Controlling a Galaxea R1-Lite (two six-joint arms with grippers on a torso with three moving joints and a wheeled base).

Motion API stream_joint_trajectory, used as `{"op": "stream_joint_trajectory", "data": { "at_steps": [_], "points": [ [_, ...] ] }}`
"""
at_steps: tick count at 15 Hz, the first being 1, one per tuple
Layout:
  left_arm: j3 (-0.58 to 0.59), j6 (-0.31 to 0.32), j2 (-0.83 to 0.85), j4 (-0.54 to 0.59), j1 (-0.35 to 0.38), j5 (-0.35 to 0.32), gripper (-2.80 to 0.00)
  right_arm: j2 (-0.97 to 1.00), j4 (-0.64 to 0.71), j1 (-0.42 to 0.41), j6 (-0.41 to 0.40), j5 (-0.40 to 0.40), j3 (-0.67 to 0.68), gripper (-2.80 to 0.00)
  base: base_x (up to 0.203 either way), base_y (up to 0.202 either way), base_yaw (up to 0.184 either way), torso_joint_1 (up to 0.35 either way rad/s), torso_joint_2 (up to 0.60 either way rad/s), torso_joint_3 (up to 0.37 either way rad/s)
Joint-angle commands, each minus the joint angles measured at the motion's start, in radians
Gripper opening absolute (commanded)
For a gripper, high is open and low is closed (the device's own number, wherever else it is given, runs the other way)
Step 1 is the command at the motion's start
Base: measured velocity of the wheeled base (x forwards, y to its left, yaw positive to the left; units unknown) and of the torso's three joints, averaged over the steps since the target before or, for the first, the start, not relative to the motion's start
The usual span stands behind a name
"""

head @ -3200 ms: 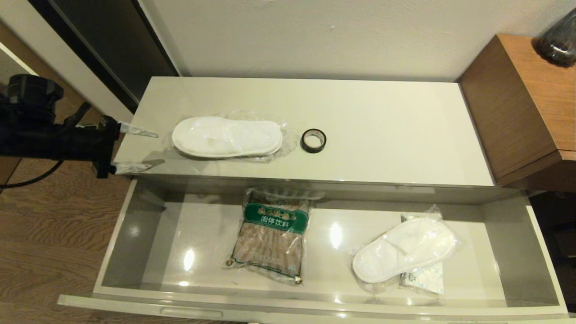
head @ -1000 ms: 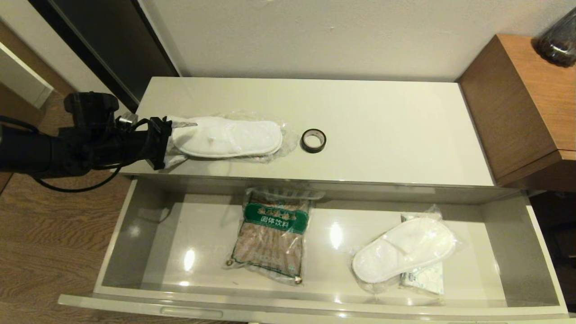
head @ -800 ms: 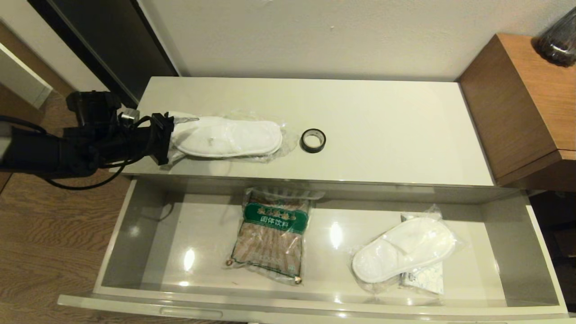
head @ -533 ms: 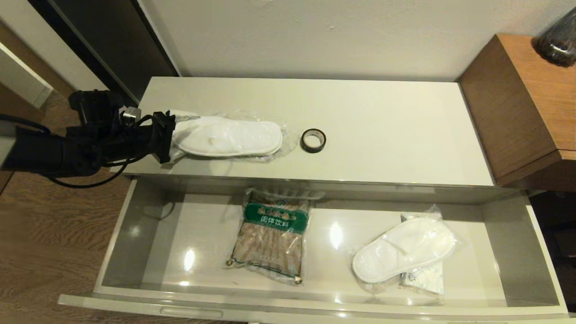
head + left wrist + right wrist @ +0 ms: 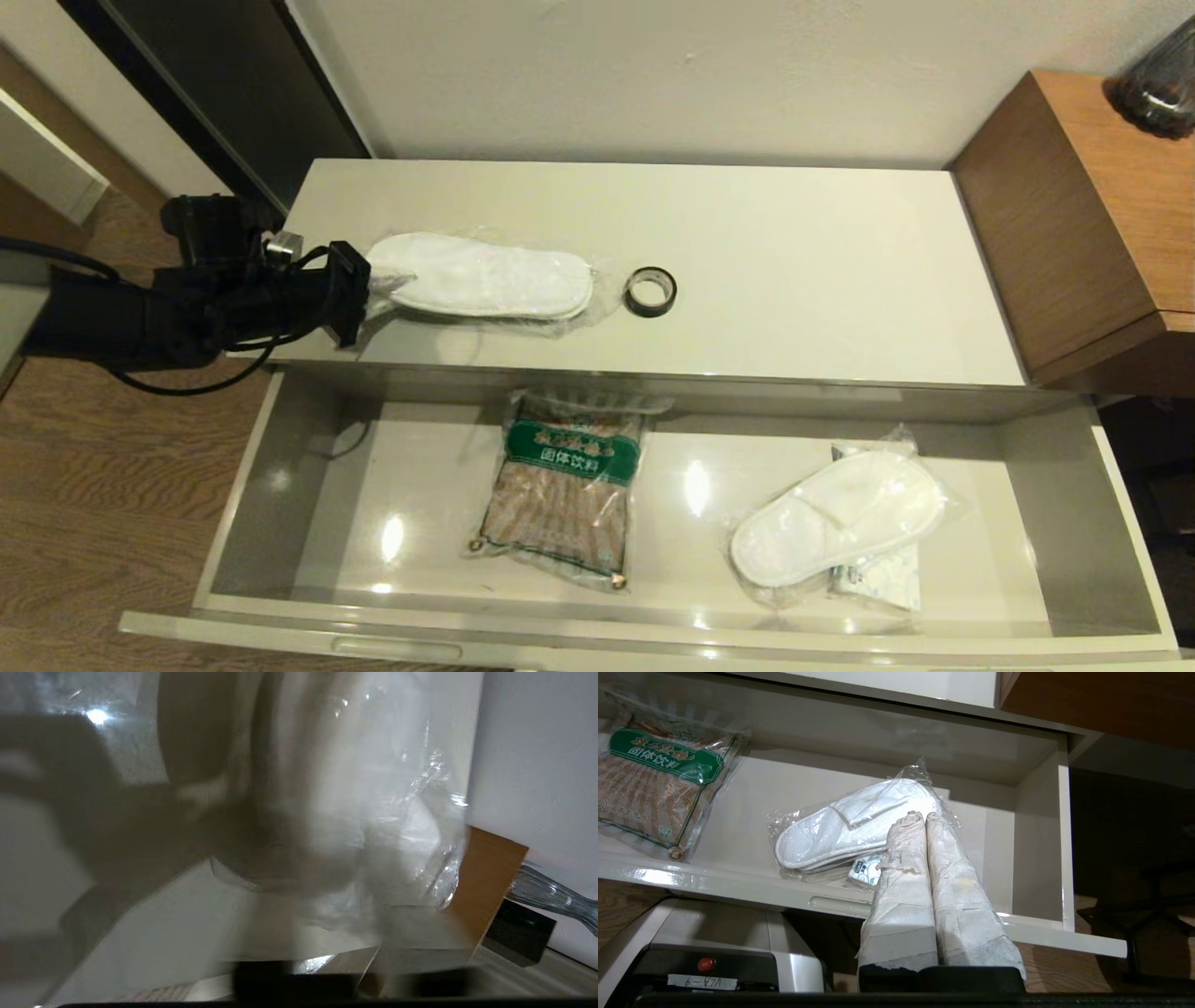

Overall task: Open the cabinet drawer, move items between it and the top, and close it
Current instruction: Pick up the disposable slippers on the table

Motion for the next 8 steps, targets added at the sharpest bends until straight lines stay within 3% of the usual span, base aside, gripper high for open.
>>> {"op": "stream_joint_trajectory", "data": {
  "at_steps": [1,6,8],
  "points": [
    [0.023,-0.005,-0.061,0.006,-0.003,-0.007,-2.8,0.001,-0.001,0.0,-0.001,0.0,0.0,-2.8,0.0,0.0,0.0,0.0,0.0,0.0],
    [0.079,-0.005,-0.204,0.067,-0.025,-0.021,-2.8,0.001,-0.001,0.0,-0.002,0.0,0.0,-2.8,0.0,0.0,0.0,0.0,0.0,0.0],
    [0.095,-0.004,-0.308,0.145,-0.035,-0.022,-2.8,0.001,-0.001,0.0,-0.001,0.0,0.0,-2.8,0.0,0.0,0.0,0.0,0.0,0.0]
  ]
}}
